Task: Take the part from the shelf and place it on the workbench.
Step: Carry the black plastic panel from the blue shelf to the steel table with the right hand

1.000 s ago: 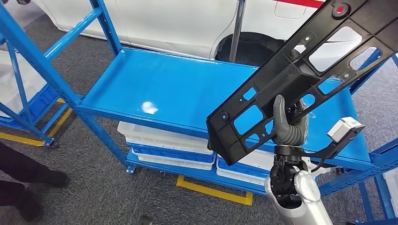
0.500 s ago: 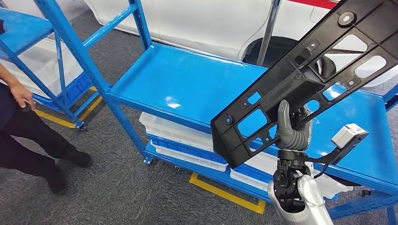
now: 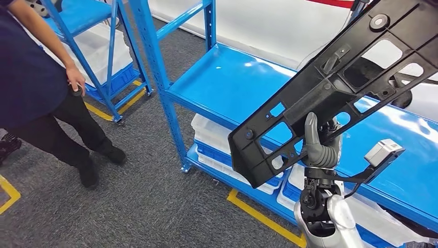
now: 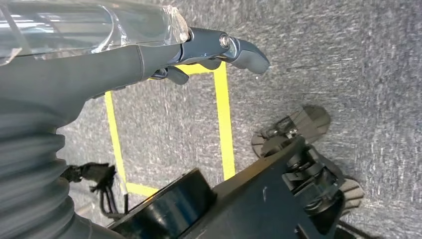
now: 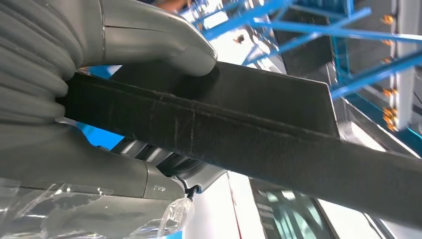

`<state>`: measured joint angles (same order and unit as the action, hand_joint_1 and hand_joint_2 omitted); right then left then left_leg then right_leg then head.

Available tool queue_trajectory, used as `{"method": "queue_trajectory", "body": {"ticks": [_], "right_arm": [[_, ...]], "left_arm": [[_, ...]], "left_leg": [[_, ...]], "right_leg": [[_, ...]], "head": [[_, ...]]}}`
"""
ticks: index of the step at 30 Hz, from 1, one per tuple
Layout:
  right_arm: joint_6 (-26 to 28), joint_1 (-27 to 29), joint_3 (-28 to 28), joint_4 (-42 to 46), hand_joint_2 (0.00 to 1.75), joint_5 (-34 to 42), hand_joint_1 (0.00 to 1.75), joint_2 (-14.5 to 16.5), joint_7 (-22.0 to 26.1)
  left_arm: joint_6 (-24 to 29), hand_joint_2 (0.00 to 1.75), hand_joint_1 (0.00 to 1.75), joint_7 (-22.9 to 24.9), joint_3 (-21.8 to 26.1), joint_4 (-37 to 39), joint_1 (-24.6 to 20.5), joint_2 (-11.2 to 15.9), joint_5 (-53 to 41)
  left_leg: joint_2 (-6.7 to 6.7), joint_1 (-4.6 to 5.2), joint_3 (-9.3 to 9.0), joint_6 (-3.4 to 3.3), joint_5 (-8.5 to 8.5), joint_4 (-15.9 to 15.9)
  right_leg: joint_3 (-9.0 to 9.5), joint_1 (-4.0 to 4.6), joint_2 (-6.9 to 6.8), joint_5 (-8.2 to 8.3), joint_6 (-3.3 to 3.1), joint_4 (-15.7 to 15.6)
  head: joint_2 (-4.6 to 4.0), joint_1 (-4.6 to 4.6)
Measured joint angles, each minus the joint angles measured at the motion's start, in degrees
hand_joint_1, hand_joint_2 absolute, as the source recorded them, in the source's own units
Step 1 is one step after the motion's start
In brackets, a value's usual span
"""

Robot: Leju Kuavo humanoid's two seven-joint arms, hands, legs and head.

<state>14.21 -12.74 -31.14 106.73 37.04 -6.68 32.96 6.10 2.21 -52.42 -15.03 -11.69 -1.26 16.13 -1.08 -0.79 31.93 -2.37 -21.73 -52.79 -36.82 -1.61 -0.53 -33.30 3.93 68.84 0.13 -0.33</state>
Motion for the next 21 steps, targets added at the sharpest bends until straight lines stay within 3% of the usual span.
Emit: {"method": "queue_trajectory", "body": {"ticks": [1, 2, 3, 5, 6, 7, 9, 10, 12, 14, 16, 17, 18, 21], "right_arm": [[-0.10, 0.10, 0.01, -0.01, 1.75, 0.12, 1.75, -0.01, 0.00], [-0.15, 0.16, 0.03, -0.01, 1.75, 0.16, 1.75, -0.01, 0.00], [-0.20, 0.18, 0.05, -0.01, 1.75, 0.17, 1.75, -0.01, 0.00], [-0.27, 0.14, 0.14, -0.01, 1.75, 0.19, 1.75, 0.00, 0.00], [-0.33, 0.12, 0.19, -0.01, 1.75, 0.20, 1.75, 0.01, 0.01], [-0.38, 0.13, 0.23, -0.01, 1.75, 0.21, 1.75, 0.01, -0.01], [-0.46, 0.08, 0.28, -0.02, 1.75, 0.23, 1.75, 0.02, -0.04], [-0.47, 0.04, 0.31, -0.02, 1.75, 0.24, 1.75, 0.04, -0.07], [-0.49, 0.00, 0.37, -0.01, 1.75, 0.23, 1.75, 0.11, -0.06], [-0.50, 0.10, 0.40, -0.02, 1.75, 0.25, 1.75, 0.15, -0.07], [-0.51, 0.20, 0.40, -0.03, 1.75, 0.25, 1.75, 0.18, -0.08], [-0.51, 0.23, 0.40, -0.03, 1.75, 0.25, 1.75, 0.20, -0.08], [-0.51, 0.25, 0.41, -0.02, 1.75, 0.25, 1.75, 0.21, -0.08], [-0.55, 0.23, 0.43, -0.01, 1.75, 0.24, 1.75, 0.25, -0.08]], "left_arm": [[0.12, 1.75, 0.00, -0.01, -0.02, 0.00, 0.08, -0.03, 0.01], [0.22, 1.75, 0.00, -0.01, -0.03, 0.01, 0.16, -0.06, 0.02], [0.31, 1.75, 0.00, -0.02, -0.04, 0.01, 0.22, -0.07, 0.04], [0.42, 1.75, 0.00, -0.05, -0.05, 0.01, 0.20, -0.17, 0.16], [0.45, 1.75, 0.00, -0.07, -0.06, 0.00, 0.15, -0.26, 0.22], [0.46, 1.75, 0.00, -0.09, -0.06, -0.01, 0.12, -0.35, 0.28], [0.47, 1.75, 0.00, -0.11, -0.06, -0.01, 0.27, -0.40, 0.31], [0.48, 1.75, 0.00, -0.10, -0.06, -0.01, 0.44, -0.37, 0.31], [0.50, 1.75, 0.00, -0.10, -0.07, -0.01, 0.58, -0.29, 0.29], [0.50, 1.75, 0.00, -0.11, -0.08, -0.01, 0.42, -0.27, 0.28], [0.50, 1.75, 0.00, -0.11, -0.08, -0.01, 0.36, -0.27, 0.28], [0.50, 1.75, 0.00, -0.11, -0.08, -0.01, 0.39, -0.27, 0.28], [0.50, 1.75, 0.00, -0.11, -0.08, -0.01, 0.42, -0.27, 0.28], [0.50, 1.75, 0.00, -0.11, -0.08, -0.01, 0.24, -0.27, 0.28]], "left_leg": [[-0.77, 0.25, 0.05, -0.15, 0.07, 0.00], [-1.55, 0.50, 0.06, -0.27, 0.12, -0.01], [-2.34, 0.71, 0.04, -0.34, 0.18, -0.01], [-3.82, 1.01, 0.03, -0.38, 0.26, -0.09], [-4.49, 1.11, 0.14, -0.32, 0.33, -0.18], [-5.10, 1.14, 0.35, -0.18, 0.43, -0.24], [-6.29, 1.12, 0.85, 0.26, 0.70, -0.30], [-6.11, 1.13, 1.10, 0.51, 0.57, -0.54], [-3.68, 1.22, 2.73, 1.25, -1.45, -3.75], [-0.73, 0.92, 6.43, 2.14, -5.30, -11.50], [0.11, 0.48, 9.41, 2.69, -7.34, -17.74], [0.30, 0.31, 9.41, 2.82, -6.89, -17.86], [0.60, 0.19, 8.20, 2.87, -5.55, -15.62], [3.52, 0.46, 1.75, 2.30, -0.99, -3.45]], "right_leg": [[-1.04, 0.30, 0.18, -0.31, -0.33, 2.10], [-0.97, 0.57, 0.33, 0.57, -0.76, 1.78], [0.20, 0.83, 0.66, 2.35, -1.29, -0.81], [4.08, 1.33, 2.89, 6.40, -2.50, -8.96], [5.66, 1.44, 3.97, 7.54, -2.86, -12.28], [6.60, 1.55, 4.71, 8.06, -3.08, -14.32], [7.01, 1.50, 4.19, 8.05, -3.20, -15.46], [7.04, 1.43, 3.59, 8.19, -3.37, -15.63], [7.18, 1.13, 2.21, 8.45, -3.69, -16.00], [7.21, 1.10, 0.70, 8.47, -3.78, -16.05], [7.18, 1.06, -0.80, 8.41, -3.76, -16.04], [7.18, 1.02, -1.51, 8.36, -3.72, -16.03], [7.22, 0.98, -2.17, 8.30, -3.64, -16.03], [7.48, 1.21, -3.87, 7.96, -3.00, -15.97]], "head": [[0.00, 0.00], [0.00, 0.00], [0.00, 0.00], [0.00, 0.03], [0.00, 0.04], [0.00, 0.07], [0.00, 0.08], [0.00, 0.08], [0.00, -0.09], [0.00, -0.23], [0.00, -0.22], [0.00, -0.22], [0.00, -0.23], [0.00, -0.21]]}}
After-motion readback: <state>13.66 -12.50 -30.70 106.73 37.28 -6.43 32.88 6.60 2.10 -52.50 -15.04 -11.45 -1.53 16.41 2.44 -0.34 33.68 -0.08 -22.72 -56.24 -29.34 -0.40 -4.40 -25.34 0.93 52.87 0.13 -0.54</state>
